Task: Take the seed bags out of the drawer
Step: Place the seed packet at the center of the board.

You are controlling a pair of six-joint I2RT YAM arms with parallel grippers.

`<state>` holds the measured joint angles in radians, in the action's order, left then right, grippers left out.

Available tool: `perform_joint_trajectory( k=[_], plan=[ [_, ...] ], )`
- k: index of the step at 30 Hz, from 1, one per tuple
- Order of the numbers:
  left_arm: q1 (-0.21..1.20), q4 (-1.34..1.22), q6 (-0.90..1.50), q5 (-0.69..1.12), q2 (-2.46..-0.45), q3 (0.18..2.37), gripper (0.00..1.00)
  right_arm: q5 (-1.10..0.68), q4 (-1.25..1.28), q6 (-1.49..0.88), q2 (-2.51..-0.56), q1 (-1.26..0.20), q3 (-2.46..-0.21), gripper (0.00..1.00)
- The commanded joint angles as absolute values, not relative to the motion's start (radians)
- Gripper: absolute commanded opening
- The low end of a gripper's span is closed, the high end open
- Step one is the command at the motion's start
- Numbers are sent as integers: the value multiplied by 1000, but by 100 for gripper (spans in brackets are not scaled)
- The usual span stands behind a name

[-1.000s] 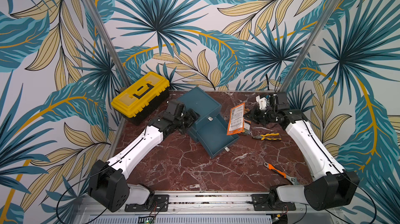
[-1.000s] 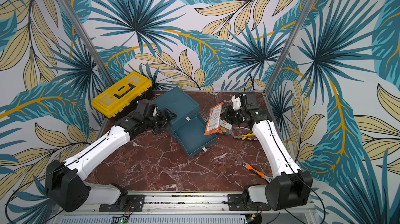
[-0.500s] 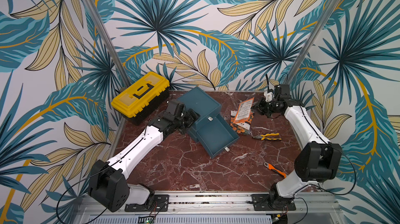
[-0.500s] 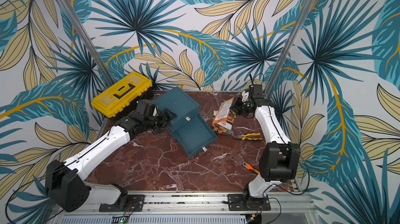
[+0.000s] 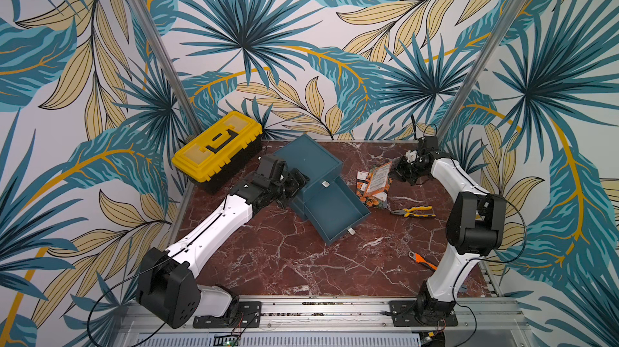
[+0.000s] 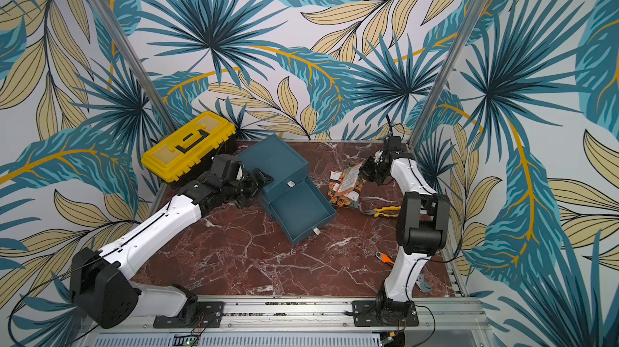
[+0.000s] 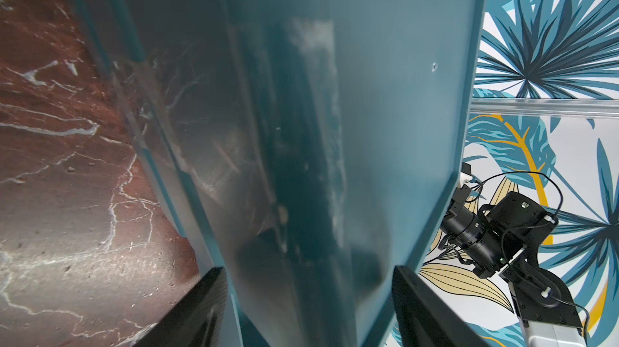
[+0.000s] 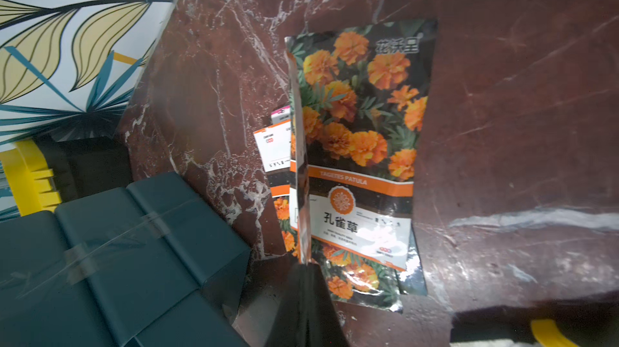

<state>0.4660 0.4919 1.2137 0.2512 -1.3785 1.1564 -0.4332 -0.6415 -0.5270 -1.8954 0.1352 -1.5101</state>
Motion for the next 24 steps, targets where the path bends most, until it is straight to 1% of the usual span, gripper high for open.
perform_joint_trajectory(
  k=[1, 3, 5, 7, 9, 12, 15, 21, 24],
  plan=[
    [469, 502, 1210, 256, -1374, 1165, 82, -385, -677, -479, -1881, 146, -1463, 19],
    [469, 508, 1207, 255, -1371, 1166, 82, -369, -694, -463, -1862, 148, -1454, 34],
    [469, 511, 1204, 252, -1368, 1166, 82, -348, -711, -452, -1834, 148, -1444, 45],
    [469, 512, 1203, 249, -1366, 1164, 82, -341, -724, -441, -1799, 148, -1435, 51],
    [469, 512, 1201, 250, -1364, 1162, 82, -344, -733, -437, -1755, 148, -1419, 52],
    [469, 512, 1200, 250, -1360, 1158, 82, -375, -738, -443, -1667, 146, -1366, 52],
    [469, 515, 1195, 247, -1352, 1152, 82, -419, -735, -455, -1557, 137, -1279, 48],
    [469, 517, 1195, 245, -1338, 1138, 82, -476, -724, -495, -1285, 88, -1035, 34],
    [469, 522, 1192, 245, -1332, 1135, 82, -495, -726, -507, -1156, 30, -924, 22]
  ],
)
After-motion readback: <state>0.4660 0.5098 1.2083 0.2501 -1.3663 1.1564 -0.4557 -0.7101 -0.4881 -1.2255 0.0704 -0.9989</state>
